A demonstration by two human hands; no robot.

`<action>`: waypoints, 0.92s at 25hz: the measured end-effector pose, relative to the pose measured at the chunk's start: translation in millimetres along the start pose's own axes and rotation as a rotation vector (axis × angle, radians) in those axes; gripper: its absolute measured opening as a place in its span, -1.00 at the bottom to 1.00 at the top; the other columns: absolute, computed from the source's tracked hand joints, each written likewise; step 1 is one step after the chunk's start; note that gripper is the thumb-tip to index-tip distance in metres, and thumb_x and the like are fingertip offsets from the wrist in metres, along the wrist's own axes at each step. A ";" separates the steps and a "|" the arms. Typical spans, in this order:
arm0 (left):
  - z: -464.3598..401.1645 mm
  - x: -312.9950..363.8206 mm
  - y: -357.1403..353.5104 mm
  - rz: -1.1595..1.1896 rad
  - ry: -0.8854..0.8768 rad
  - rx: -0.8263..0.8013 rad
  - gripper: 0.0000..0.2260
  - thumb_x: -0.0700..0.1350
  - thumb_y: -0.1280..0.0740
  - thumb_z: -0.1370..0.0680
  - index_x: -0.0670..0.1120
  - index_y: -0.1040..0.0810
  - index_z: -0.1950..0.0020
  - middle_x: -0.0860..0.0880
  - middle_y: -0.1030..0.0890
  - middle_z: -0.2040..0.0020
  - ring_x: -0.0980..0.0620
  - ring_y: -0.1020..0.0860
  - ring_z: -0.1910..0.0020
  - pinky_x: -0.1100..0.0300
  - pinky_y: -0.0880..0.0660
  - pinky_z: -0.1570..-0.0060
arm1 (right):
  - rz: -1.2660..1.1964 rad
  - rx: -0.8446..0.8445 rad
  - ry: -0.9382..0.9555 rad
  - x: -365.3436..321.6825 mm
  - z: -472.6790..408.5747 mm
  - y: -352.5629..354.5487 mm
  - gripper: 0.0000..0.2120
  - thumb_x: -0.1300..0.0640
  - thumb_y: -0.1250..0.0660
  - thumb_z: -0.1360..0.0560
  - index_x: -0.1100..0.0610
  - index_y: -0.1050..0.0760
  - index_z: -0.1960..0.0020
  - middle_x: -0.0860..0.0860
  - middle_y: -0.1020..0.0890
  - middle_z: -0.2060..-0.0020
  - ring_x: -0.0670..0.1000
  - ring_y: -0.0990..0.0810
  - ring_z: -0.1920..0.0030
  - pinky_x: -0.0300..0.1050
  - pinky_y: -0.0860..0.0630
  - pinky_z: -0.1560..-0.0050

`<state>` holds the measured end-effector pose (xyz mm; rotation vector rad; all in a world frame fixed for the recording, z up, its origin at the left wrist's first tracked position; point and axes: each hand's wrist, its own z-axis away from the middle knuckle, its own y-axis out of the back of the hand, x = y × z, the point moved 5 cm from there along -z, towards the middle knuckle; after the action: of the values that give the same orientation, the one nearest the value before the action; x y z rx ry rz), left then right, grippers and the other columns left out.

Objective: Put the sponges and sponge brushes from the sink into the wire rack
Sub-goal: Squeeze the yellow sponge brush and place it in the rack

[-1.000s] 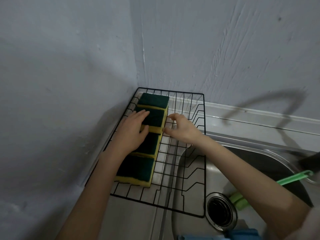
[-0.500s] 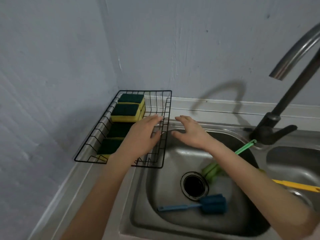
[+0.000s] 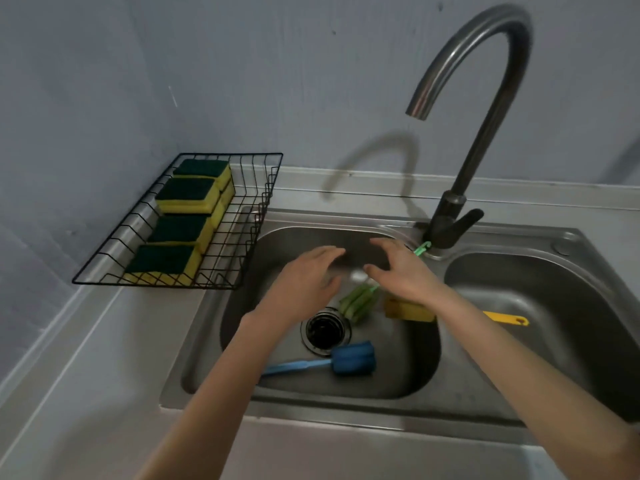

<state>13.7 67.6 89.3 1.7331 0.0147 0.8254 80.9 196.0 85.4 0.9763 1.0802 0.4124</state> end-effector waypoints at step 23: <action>-50.3 52.8 -164.7 -0.079 0.190 -0.136 -0.53 -0.17 -0.25 -0.49 -0.01 -0.22 -0.38 -0.07 -0.32 -0.39 -0.14 -0.22 -0.38 -0.01 -0.21 -0.38 | 0.160 -0.218 -0.115 191.8 5.9 17.6 -0.83 0.13 -0.33 -0.44 0.09 -0.57 -0.02 0.12 -0.65 -0.03 0.10 -0.58 -0.06 -0.09 -0.47 -0.02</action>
<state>91.8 188.1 -19.3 1.5126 0.1502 0.9088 175.2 338.2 -4.2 0.8840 0.8371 0.5852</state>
